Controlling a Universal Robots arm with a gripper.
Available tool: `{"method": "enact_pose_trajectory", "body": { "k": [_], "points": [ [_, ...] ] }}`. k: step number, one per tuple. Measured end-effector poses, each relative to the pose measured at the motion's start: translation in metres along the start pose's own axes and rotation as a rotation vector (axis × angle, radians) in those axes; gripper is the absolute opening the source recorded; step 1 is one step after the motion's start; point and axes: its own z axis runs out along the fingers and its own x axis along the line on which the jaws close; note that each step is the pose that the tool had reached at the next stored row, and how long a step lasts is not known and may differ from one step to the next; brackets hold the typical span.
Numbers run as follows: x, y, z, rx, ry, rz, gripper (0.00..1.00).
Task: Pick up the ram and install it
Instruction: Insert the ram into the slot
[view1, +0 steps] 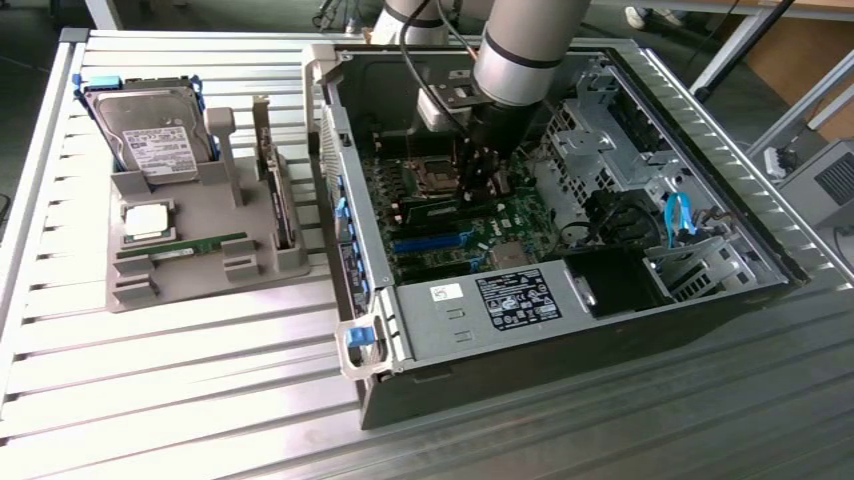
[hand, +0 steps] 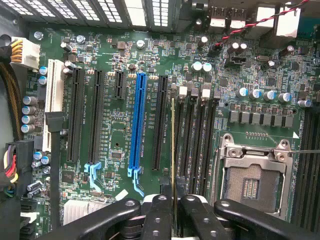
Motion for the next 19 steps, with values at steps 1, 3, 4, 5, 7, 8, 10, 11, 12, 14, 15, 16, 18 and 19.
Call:
{"method": "enact_pose_trajectory", "body": {
  "k": [1, 3, 4, 5, 7, 8, 10, 11, 12, 14, 15, 16, 18, 19],
  "points": [
    [0.0000, 0.0000, 0.0000, 0.0000, 0.0000, 0.000, 0.12],
    [0.0000, 0.0000, 0.0000, 0.0000, -0.0001, 0.003, 0.12],
    [0.0000, 0.0000, 0.0000, -0.0003, -0.0002, 0.014, 0.12],
    [0.0000, 0.0000, 0.0000, -0.0006, -0.0004, 0.027, 0.12],
    [0.0000, 0.0000, 0.0000, -0.0008, -0.0007, 0.038, 0.12],
    [0.0000, 0.0000, 0.0000, -0.0008, -0.0006, 0.038, 0.12],
    [0.0000, 0.0000, 0.0000, -0.0008, -0.0006, 0.038, 0.12],
    [0.0000, 0.0000, 0.0000, -0.0009, -0.0007, 0.042, 0.12],
    [0.0000, 0.0000, 0.0000, -0.0011, -0.0010, 0.054, 0.12],
    [0.0000, 0.0000, 0.0000, -0.0014, -0.0012, 0.070, 0.12],
    [0.0000, 0.0000, 0.0000, -0.0014, -0.0012, 0.070, 0.12],
    [0.0000, 0.0000, 0.0000, -0.0014, -0.0012, 0.070, 0.12],
    [0.0000, 0.0000, 0.0000, -0.0015, -0.0011, 0.071, 0.12],
    [0.0000, 0.0000, 0.0000, -0.0016, -0.0013, 0.076, 0.12]
  ]
}}
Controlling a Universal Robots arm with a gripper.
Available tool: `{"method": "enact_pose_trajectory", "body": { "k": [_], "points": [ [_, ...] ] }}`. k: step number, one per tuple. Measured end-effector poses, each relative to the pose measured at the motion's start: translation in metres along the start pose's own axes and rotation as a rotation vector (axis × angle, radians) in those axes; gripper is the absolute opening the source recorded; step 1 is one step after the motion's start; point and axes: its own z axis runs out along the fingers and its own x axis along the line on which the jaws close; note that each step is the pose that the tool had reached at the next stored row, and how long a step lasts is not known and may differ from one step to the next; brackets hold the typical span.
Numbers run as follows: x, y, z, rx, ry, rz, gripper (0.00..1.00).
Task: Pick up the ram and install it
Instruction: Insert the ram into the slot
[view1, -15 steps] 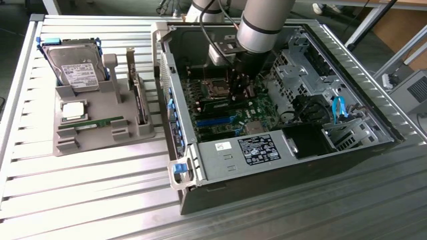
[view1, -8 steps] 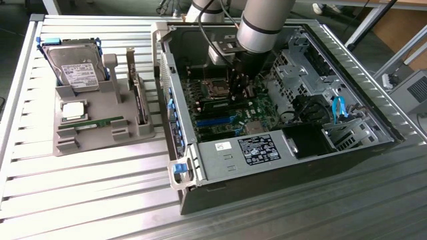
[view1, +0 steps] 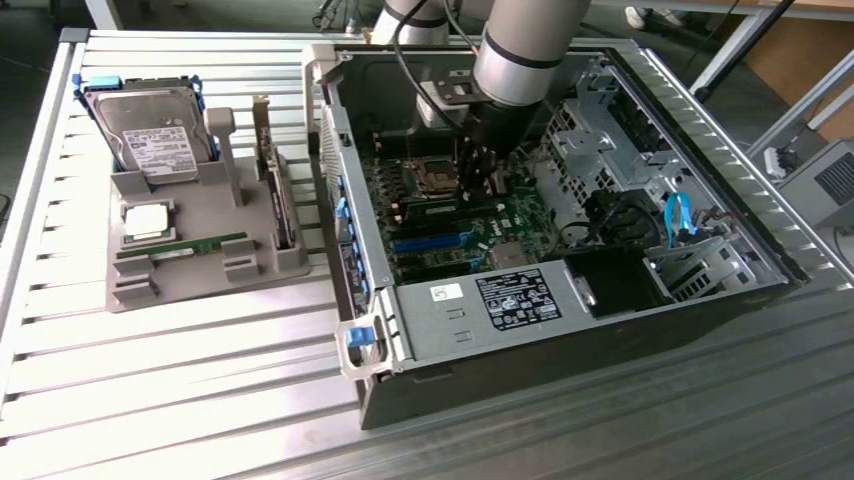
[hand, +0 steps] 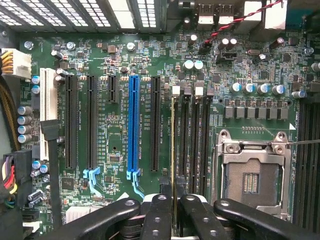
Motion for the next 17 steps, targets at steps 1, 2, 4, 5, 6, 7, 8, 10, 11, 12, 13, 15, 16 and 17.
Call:
{"method": "enact_pose_trajectory", "body": {
  "k": [1, 2, 4, 5, 6, 7, 8, 10, 11, 12, 13, 15, 16, 17],
  "points": [
    [0.0000, 0.0000, 0.0000, -0.0001, -0.0001, 0.006, 0.12],
    [0.0000, 0.0000, 0.0000, -0.0001, -0.0001, 0.006, 0.12],
    [0.0001, 0.0000, 0.0001, -0.0001, -0.0002, 0.007, 0.12],
    [0.0002, 0.0000, 0.0002, -0.0002, -0.0002, 0.007, 0.12],
    [0.0004, 0.0000, 0.0003, -0.0001, -0.0002, 0.008, 0.12],
    [0.0005, 0.0000, 0.0004, -0.0001, -0.0002, 0.008, 0.12],
    [0.0006, 0.0000, 0.0005, -0.0002, -0.0001, 0.008, 0.12],
    [0.0006, 0.0000, 0.0005, -0.0003, 0.0000, 0.009, 0.12],
    [0.0006, -0.0001, 0.0008, -0.0002, -0.0001, 0.009, 0.12],
    [0.0005, -0.0001, 0.0009, -0.0002, -0.0002, 0.009, 0.12],
    [0.0005, -0.0001, 0.0009, -0.0003, -0.0002, 0.009, 0.12],
    [0.0001, -0.0002, 0.0011, -0.0002, 0.0001, 0.009, 0.12],
    [0.0001, -0.0002, -0.0012, 0.0004, 0.0001, 0.009, 0.12],
    [0.0001, -0.0002, -0.0018, 0.0005, 0.0000, 0.009, 0.12]
  ]
}}
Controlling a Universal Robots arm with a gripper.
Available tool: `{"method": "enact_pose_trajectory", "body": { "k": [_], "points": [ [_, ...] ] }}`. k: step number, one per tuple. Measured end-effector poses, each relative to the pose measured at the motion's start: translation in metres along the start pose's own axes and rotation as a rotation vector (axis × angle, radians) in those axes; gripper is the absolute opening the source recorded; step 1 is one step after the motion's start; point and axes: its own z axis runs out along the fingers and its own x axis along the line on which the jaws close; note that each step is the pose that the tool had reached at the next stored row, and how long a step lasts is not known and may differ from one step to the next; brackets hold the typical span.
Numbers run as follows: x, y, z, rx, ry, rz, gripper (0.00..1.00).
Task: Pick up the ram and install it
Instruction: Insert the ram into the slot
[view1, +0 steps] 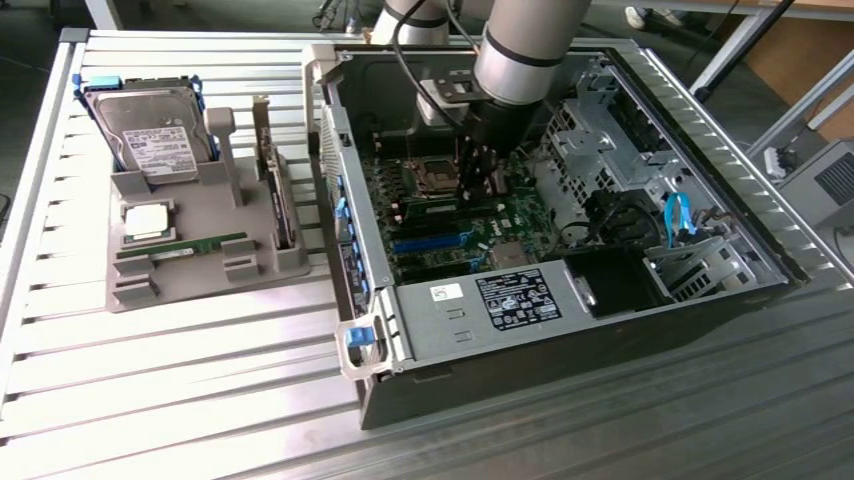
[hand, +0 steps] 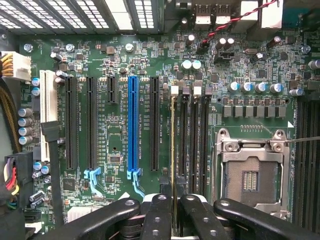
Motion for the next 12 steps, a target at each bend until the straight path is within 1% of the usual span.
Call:
{"method": "enact_pose_trajectory", "body": {
  "k": [9, 11, 12],
  "points": [
    [-0.0008, 0.0000, 0.0032, -0.0001, 0.0000, 0.000, 0.12],
    [-0.0010, 0.0000, 0.0046, 0.0003, -0.0015, 0.000, 0.12],
    [-0.0010, 0.0010, 0.0048, -0.0001, -0.0007, 0.000, 0.12]
  ]
}}
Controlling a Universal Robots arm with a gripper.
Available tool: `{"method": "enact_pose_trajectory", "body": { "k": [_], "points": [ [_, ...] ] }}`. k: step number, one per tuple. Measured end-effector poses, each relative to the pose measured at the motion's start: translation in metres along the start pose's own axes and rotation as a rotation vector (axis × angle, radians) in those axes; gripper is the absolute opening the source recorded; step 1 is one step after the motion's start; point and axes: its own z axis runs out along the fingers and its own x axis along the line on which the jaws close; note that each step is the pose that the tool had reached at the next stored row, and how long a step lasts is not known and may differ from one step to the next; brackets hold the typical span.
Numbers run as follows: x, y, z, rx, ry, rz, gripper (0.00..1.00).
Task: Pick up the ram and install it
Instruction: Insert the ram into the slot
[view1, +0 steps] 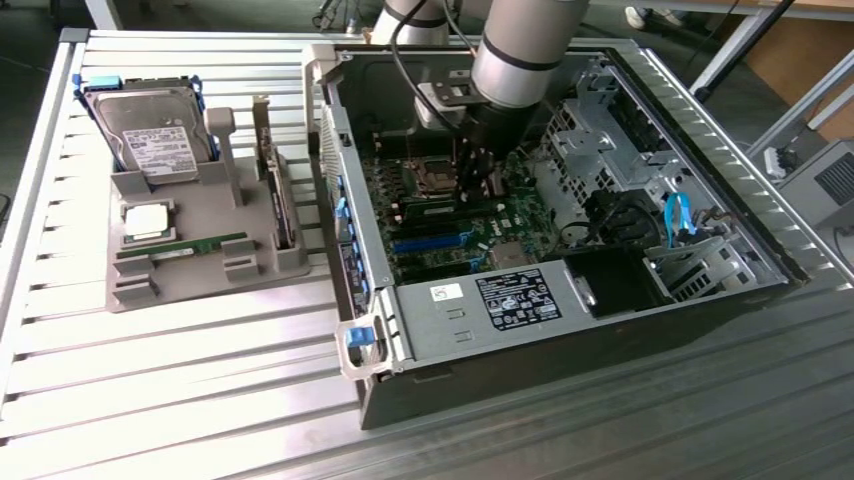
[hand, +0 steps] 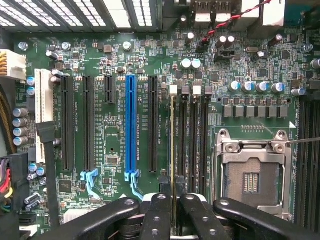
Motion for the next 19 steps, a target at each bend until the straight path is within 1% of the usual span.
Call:
{"method": "enact_pose_trajectory", "body": {
  "k": [3, 6, 14, 16, 19],
  "points": [
    [0.0000, -0.0004, 0.0002, 0.0001, -0.0002, 0.000, 0.12],
    [0.0001, -0.0039, 0.0001, -0.0008, -0.0001, 0.000, 0.12],
    [0.0001, -0.0042, 0.0002, -0.0008, -0.0001, 0.004, 0.12],
    [0.0000, -0.0042, 0.0008, -0.0008, -0.0035, 0.004, 0.12],
    [0.0000, -0.0042, 0.0012, -0.0007, -0.0057, 0.004, 0.12]
  ]
}}
